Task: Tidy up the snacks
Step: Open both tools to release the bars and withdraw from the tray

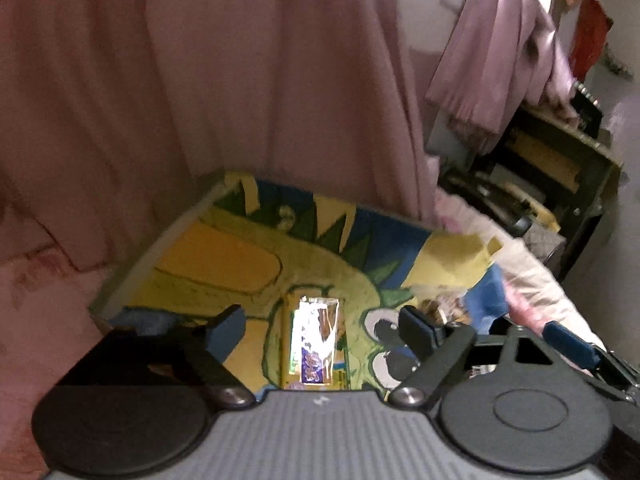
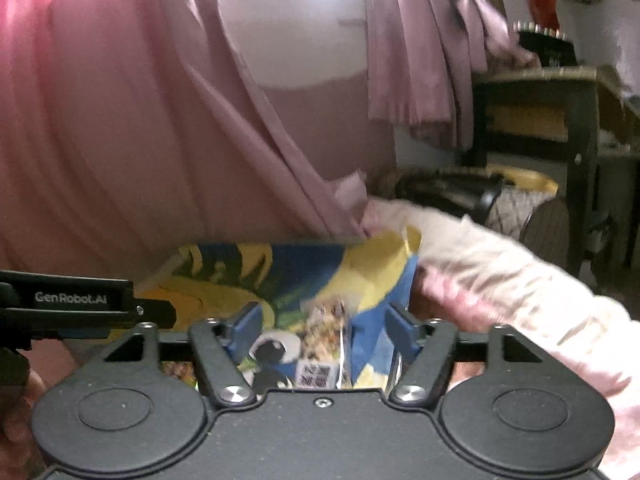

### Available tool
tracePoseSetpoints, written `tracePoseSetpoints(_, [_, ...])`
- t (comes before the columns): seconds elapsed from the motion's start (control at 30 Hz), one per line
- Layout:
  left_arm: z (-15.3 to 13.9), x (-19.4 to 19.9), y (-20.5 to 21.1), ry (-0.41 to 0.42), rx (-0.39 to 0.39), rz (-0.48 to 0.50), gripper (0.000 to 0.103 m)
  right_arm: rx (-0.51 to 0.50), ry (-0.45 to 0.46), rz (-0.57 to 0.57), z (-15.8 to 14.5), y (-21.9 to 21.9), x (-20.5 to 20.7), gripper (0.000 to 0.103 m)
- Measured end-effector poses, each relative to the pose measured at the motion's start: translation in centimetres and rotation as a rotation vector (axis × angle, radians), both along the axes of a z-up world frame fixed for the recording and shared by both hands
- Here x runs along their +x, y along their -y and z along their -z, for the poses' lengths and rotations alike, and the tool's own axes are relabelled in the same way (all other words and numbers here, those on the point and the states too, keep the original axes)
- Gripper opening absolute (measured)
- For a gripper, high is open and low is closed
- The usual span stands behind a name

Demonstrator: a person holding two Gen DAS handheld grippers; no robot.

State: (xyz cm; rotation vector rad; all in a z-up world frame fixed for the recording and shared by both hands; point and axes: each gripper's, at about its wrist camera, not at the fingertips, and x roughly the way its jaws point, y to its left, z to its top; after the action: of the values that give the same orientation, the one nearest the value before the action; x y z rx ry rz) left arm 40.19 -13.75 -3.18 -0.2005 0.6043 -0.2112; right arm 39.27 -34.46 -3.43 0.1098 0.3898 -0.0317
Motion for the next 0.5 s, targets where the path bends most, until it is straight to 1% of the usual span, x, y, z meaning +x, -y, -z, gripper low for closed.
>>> tracePoseSetpoints(0.07, [-1.2,-1.2,-0.7,0.03,-0.002,-0.016,0.097,-0.006,0.033,0.0,-1.2,-0.3,-1.1,0.082])
tracePoseSetpoints(0.13, [-2.3,-2.5,-1.4,0.058,-0.007,-0.035,0.1,-0.008,0.066,-0.005,-2.4,-0.6,-2.5,0.085])
tracePoseSetpoints(0.2, [-3.3,-3.9,-2.2,0.084,-0.008,-0.05,0.101,-0.012,0.093,-0.008,-3.5,-1.0,-3.7,0.089])
tracePoseSetpoints(0.27, [-4.2,-5.4,-3.0,0.11,-0.008,-0.068,0.102,-0.019,0.127,-0.007,-4.7,-1.3,-5.2,0.097])
tracePoseSetpoints(0.33, [-5.1,-7.0,-3.8,0.131,-0.01,-0.084,0.102,-0.026,0.164,-0.01,-5.8,-1.6,-6.8,0.101])
tracePoseSetpoints(0.37, [-5.5,-7.9,-4.3,0.142,-0.012,-0.093,0.102,-0.027,0.18,-0.006,-6.2,-1.7,-7.6,0.102])
tracePoseSetpoints(0.5, [-6.7,-11.2,-5.8,0.173,-0.023,-0.114,0.103,-0.018,0.225,0.015,-7.4,-2.3,-11.2,0.102])
